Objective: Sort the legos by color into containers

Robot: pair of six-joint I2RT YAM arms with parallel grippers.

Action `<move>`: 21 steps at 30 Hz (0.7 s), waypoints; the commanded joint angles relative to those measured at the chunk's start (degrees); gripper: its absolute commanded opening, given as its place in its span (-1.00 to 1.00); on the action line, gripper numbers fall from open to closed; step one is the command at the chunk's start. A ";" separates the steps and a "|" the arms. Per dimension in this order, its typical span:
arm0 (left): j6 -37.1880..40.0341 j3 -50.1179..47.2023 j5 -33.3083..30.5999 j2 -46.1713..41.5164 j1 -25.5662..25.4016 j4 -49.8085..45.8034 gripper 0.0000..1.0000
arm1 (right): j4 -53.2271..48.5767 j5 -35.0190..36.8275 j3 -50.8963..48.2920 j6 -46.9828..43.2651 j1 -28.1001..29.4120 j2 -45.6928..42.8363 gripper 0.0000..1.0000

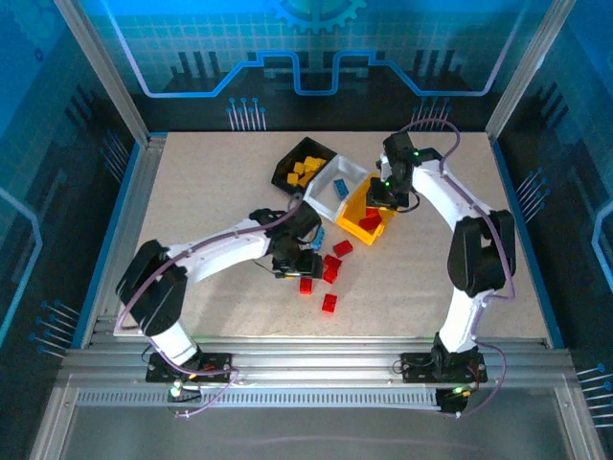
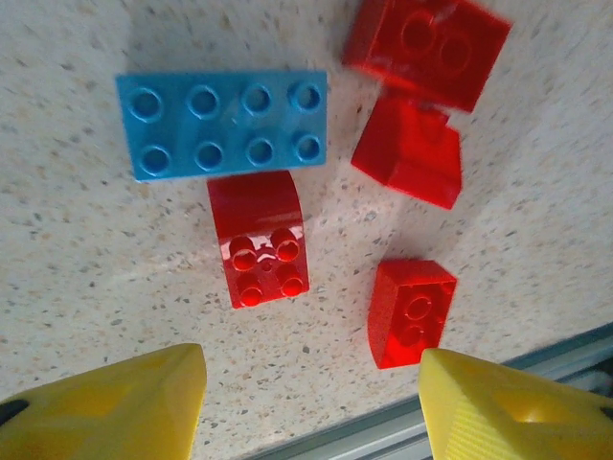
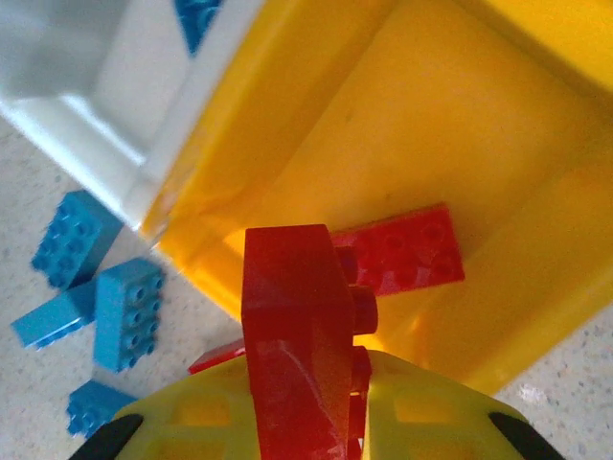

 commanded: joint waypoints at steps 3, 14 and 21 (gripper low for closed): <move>1.53 3.04 -3.38 5.46 -2.78 -2.60 0.15 | -0.67 -1.69 3.07 0.65 -1.60 3.71 -0.48; 3.81 5.99 -7.14 12.05 -3.72 -6.16 0.09 | -1.20 -3.41 -0.59 -0.37 -1.68 -2.47 -0.11; 4.78 6.99 -8.68 13.09 -3.71 -6.61 0.09 | -1.59 -4.56 -9.43 0.80 0.40 -12.87 -0.03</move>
